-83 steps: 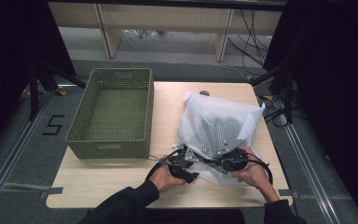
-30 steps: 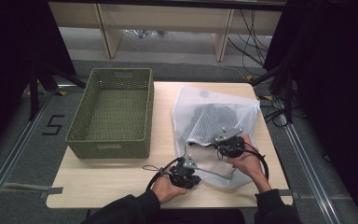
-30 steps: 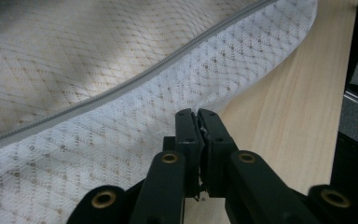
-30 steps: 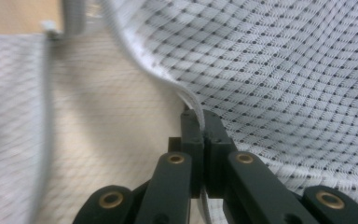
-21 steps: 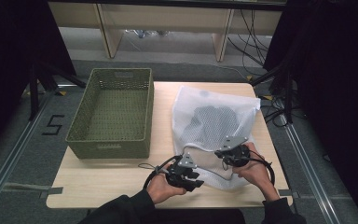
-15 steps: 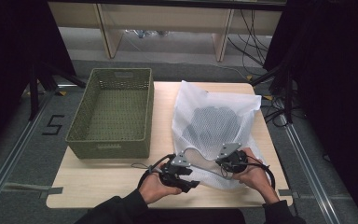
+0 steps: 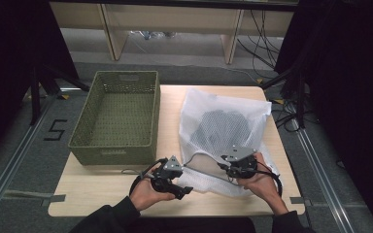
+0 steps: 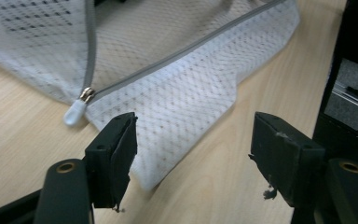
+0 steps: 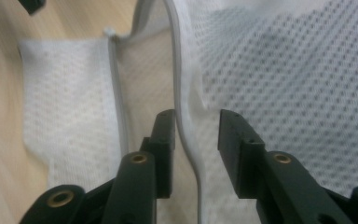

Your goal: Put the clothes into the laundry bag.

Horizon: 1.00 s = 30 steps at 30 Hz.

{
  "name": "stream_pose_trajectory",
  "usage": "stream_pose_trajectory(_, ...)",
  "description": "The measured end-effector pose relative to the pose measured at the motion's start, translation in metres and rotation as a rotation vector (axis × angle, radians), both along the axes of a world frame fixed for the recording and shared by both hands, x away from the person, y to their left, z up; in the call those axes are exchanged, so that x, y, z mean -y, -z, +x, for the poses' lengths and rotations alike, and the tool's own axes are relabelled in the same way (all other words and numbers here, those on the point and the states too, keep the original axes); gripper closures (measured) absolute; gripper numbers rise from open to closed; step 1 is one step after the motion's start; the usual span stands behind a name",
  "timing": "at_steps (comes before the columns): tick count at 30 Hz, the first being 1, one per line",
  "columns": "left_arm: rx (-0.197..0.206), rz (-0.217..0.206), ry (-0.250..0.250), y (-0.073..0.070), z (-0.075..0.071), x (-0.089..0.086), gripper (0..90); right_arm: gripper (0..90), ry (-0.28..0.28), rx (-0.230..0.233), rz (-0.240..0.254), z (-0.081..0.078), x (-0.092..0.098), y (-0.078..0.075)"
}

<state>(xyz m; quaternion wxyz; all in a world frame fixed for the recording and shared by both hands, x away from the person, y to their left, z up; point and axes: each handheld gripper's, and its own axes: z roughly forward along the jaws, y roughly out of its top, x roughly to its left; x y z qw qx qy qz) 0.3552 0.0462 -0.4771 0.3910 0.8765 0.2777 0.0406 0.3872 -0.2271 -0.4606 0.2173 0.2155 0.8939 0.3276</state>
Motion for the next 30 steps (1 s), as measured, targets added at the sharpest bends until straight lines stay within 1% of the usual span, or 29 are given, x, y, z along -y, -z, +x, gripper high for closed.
stream_pose_trajectory(1, 0.002, 0.000, 0.006, 0.000, 0.001, -0.001, 30.8, 66.1, 0.009, 0.002, 0.006, 0.000, -0.003, 0.000)
stream_pose_trajectory(2, 0.009, 0.001, 0.005, 0.000, 0.001, -0.001, 30.9, 64.8, 0.006, -0.014, 0.005, 0.000, -0.006, 0.001)
stream_pose_trajectory(3, 0.000, -0.007, 0.000, 0.001, 0.001, -0.001, 30.8, 65.1, -0.007, -0.012, -0.003, 0.002, -0.012, 0.003)
stream_pose_trajectory(4, 0.000, -0.003, 0.003, 0.001, 0.001, -0.001, 30.8, 66.9, -0.013, -0.001, -0.006, 0.003, -0.014, 0.004)
stream_pose_trajectory(5, 0.002, -0.001, 0.006, 0.001, 0.001, -0.002, 30.8, 70.1, -0.015, 0.003, 0.002, 0.005, -0.018, 0.004)
stream_pose_trajectory(6, 0.004, 0.007, 0.019, 0.000, 0.001, -0.003, 30.8, 73.7, -0.025, 0.008, 0.002, 0.005, -0.022, 0.004)
stream_pose_trajectory(7, -0.001, 0.000, 0.003, 0.001, 0.001, -0.003, 30.8, 79.1, -0.048, 0.024, 0.002, 0.006, -0.027, 0.003)
stream_pose_trajectory(8, 0.004, -0.002, 0.009, 0.000, 0.001, -0.003, 30.8, 81.2, -0.066, 0.018, -0.002, 0.007, -0.029, 0.003)
stream_pose_trajectory(9, 0.002, 0.001, 0.010, 0.000, 0.002, -0.005, 30.6, 86.4, -0.103, 0.006, -0.023, 0.007, -0.033, 0.003)
stream_pose_trajectory(10, -0.004, -0.003, -0.009, 0.000, 0.001, -0.005, 30.2, 90.0, -0.090, 0.000, -0.046, 0.006, -0.037, 0.006)
stream_pose_trajectory(11, -0.002, 0.005, -0.004, 0.000, 0.002, -0.006, 30.0, 90.0, -0.093, -0.027, -0.087, 0.006, -0.039, 0.010)
stream_pose_trajectory(12, -0.010, 0.002, -0.007, 0.002, 0.003, -0.007, 30.1, 90.0, -0.097, -0.042, -0.119, 0.006, -0.041, 0.015)
stream_pose_trajectory(13, -0.005, 0.008, -0.007, 0.001, 0.002, -0.008, 30.1, 90.0, -0.090, -0.071, -0.135, 0.006, -0.041, 0.020)
stream_pose_trajectory(14, 0.004, 0.013, -0.003, 0.001, 0.002, -0.008, 30.1, 90.0, -0.092, -0.090, -0.148, 0.008, -0.040, 0.024)
stream_pose_trajectory(16, 0.000, 0.000, -0.004, 0.000, 0.001, -0.009, 30.1, 90.0, -0.097, -0.109, -0.149, 0.010, -0.038, 0.028)
stream_pose_trajectory(17, 0.001, 0.011, 0.002, 0.000, 0.001, -0.011, 30.0, 90.0, -0.100, -0.126, -0.149, 0.010, -0.037, 0.031)
stream_pose_trajectory(18, -0.010, 0.006, -0.006, 0.001, 0.000, -0.012, 30.0, 90.0, -0.101, -0.139, -0.160, 0.010, -0.036, 0.031)
stream_pose_trajectory(19, -0.004, 0.005, -0.010, 0.000, 0.000, -0.013, 29.9, 90.0, -0.111, -0.145, -0.156, 0.011, -0.034, 0.035)
stream_pose_trajectory(20, -0.009, 0.016, -0.013, 0.001, 0.000, -0.015, 29.8, 90.0, -0.090, -0.171, -0.128, 0.010, -0.033, 0.035)
stream_pose_trajectory(21, -0.012, 0.018, -0.011, 0.001, 0.000, -0.016, 29.8, 90.0, -0.092, -0.143, -0.124, 0.010, -0.032, 0.036)
stream_pose_trajectory(22, -0.020, 0.016, -0.006, 0.002, -0.001, -0.018, 29.6, 87.9, -0.083, -0.167, -0.120, 0.010, -0.031, 0.035)
stream_pose_trajectory(23, -0.023, 0.008, -0.017, 0.002, -0.002, -0.018, 29.6, 82.5, -0.064, -0.164, -0.107, 0.010, -0.029, 0.035)
stream_pose_trajectory(24, -0.025, 0.010, -0.023, 0.002, -0.003, -0.020, 29.6, 79.9, -0.050, -0.175, -0.088, 0.010, -0.027, 0.034)
stream_pose_trajectory(25, -0.017, 0.034, 0.001, 0.001, -0.002, -0.022, 29.4, 76.7, -0.030, -0.184, -0.062, 0.009, -0.024, 0.031)
stream_pose_trajectory(26, -0.014, 0.033, -0.006, 0.002, -0.002, -0.022, 29.3, 73.2, -0.022, -0.178, -0.035, 0.009, -0.021, 0.028)
stream_pose_trajectory(27, -0.017, 0.028, -0.002, 0.002, -0.003, -0.022, 29.0, 67.6, -0.044, -0.137, -0.008, 0.010, -0.017, 0.026)
stream_pose_trajectory(28, -0.022, 0.017, -0.002, 0.003, -0.003, -0.022, 28.9, 62.0, -0.013, -0.135, 0.027, 0.008, -0.013, 0.021)
stream_pose_trajectory(29, -0.022, 0.016, -0.002, 0.003, -0.004, -0.022, 28.8, 56.5, -0.012, -0.140, 0.053, 0.007, -0.009, 0.017)
stream_pose_trajectory(30, -0.022, 0.016, -0.007, 0.003, -0.005, -0.022, 28.5, 52.4, 0.005, -0.151, 0.075, 0.006, -0.005, 0.015)
